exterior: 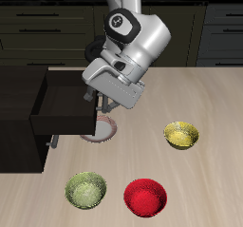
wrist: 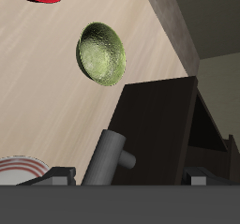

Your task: Open the top drawer of the wooden cabinet

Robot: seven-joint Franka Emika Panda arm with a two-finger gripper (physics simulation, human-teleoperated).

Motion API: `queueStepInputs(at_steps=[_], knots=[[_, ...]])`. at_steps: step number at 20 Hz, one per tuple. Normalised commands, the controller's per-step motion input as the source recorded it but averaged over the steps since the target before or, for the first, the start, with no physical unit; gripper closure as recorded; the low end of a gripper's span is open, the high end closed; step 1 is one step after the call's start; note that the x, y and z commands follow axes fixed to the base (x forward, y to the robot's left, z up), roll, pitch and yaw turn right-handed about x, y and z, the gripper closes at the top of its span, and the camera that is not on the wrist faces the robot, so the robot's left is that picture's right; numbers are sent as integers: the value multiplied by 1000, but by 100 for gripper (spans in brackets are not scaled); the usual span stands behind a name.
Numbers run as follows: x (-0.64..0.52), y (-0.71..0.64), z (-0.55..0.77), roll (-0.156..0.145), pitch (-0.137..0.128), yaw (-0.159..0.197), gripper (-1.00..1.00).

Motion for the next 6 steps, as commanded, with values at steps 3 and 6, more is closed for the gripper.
queueStepInputs(at_steps=[3, 6], knots=[[-69, 929, -82, 120, 1, 3, 100], [-78, 441, 127, 47, 23, -64, 100]])
